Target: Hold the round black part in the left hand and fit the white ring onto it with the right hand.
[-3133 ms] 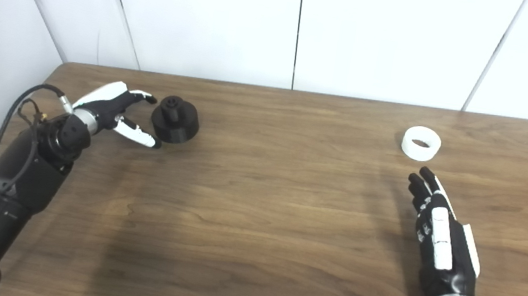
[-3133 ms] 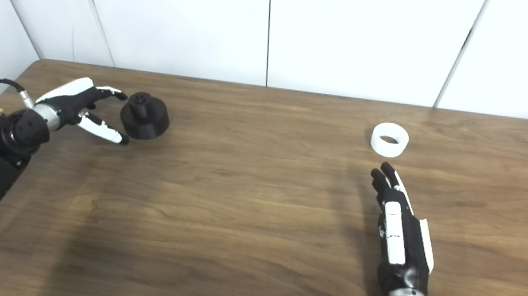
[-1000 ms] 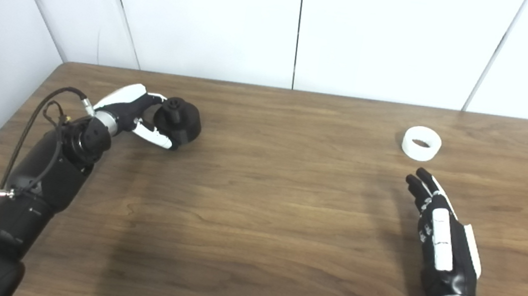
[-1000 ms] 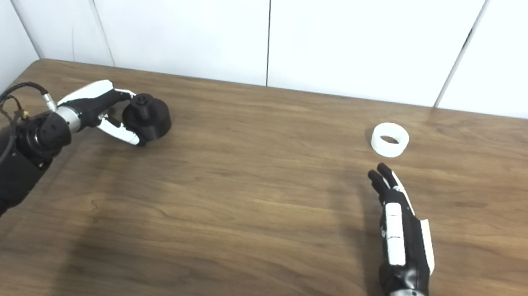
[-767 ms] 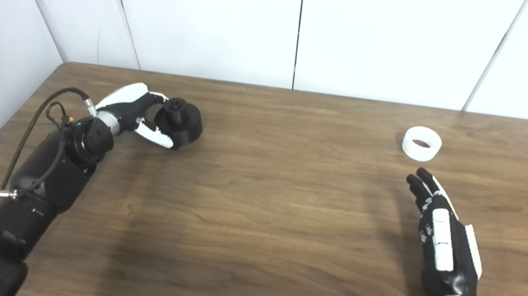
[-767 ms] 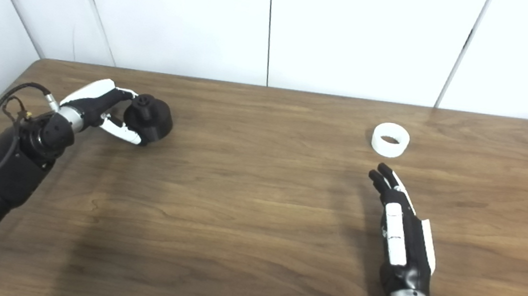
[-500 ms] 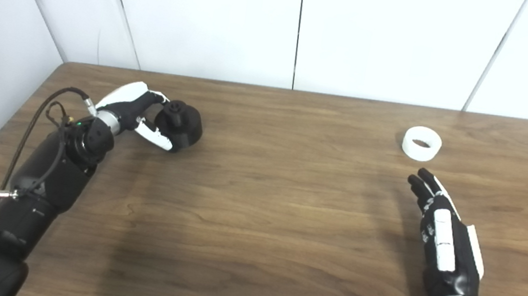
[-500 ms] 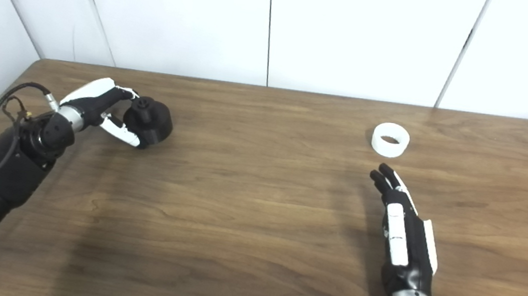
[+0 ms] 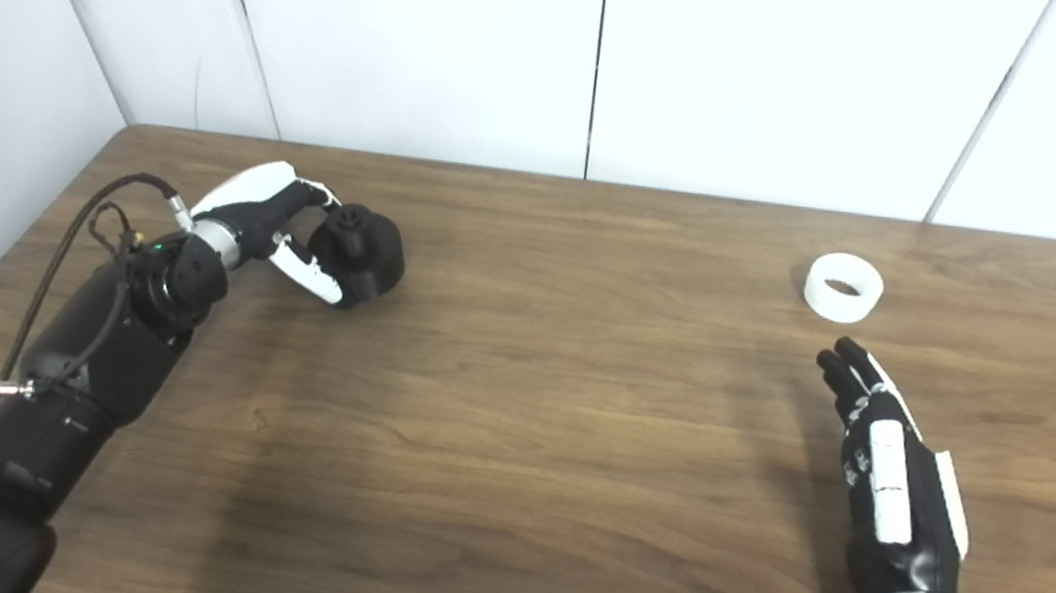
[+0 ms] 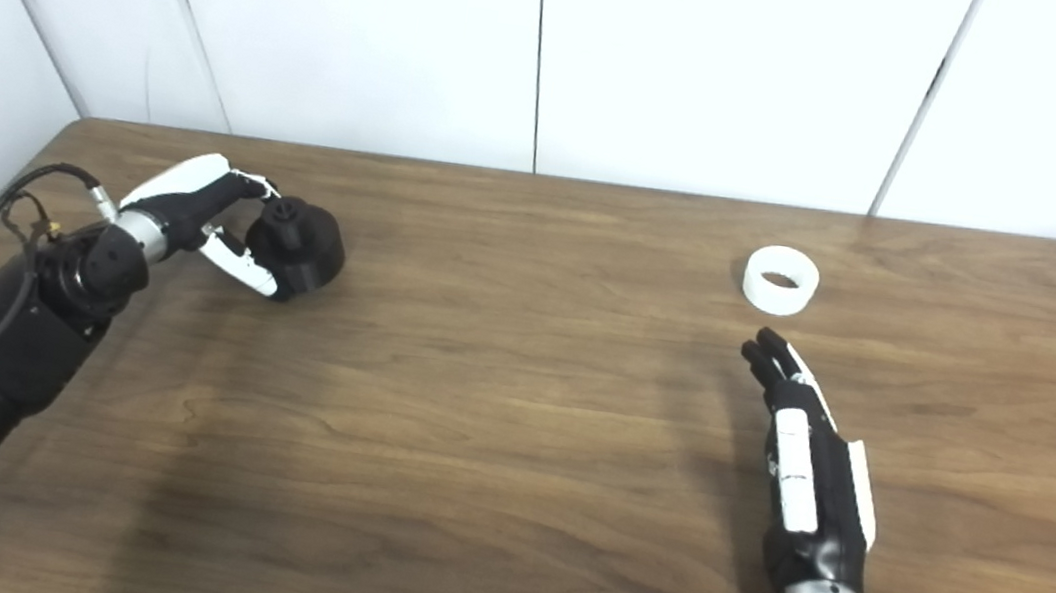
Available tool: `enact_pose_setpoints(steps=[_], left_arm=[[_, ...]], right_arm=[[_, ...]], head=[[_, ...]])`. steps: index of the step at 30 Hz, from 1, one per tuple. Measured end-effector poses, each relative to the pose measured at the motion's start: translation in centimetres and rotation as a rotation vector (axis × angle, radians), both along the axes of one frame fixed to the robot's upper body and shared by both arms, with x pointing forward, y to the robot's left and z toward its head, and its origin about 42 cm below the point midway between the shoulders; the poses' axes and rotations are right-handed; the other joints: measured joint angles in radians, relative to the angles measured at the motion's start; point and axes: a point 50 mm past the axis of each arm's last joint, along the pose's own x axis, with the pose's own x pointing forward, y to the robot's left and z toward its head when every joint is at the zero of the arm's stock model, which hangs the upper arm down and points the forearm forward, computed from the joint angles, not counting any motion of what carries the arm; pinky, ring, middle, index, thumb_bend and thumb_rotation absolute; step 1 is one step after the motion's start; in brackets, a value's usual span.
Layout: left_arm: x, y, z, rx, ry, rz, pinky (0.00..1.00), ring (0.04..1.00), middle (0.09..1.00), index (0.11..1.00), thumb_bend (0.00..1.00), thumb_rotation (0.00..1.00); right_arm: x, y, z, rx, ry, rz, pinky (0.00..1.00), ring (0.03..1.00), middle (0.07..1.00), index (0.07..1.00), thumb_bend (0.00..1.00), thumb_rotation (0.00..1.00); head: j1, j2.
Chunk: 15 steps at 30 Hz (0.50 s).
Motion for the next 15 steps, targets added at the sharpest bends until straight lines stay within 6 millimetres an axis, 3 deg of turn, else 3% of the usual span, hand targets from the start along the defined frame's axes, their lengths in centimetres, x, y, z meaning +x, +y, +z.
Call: enact_pose_setpoints(steps=[10,15], left_arm=[[-1.2,-0.9,-0.1,-0.002,-0.012,-0.046,0.95,1.0,0.943,0.676,0.82,0.2],[-1.7,-1.2,-0.2,-0.002,-0.015,-0.064,0.87,0.997,0.938,0.67,0.82,0.22]], right_arm=[[0.0,0.0,0.0,-0.002,0.0,0.001,1.0,0.925,0.86,0.864,0.56,0.89],[0.0,0.0,0.0,-0.004,0.001,0.001,1.0,0.919,0.856,0.859,0.55,0.9]], head=[[0.002,0.003],[0.002,0.005]])
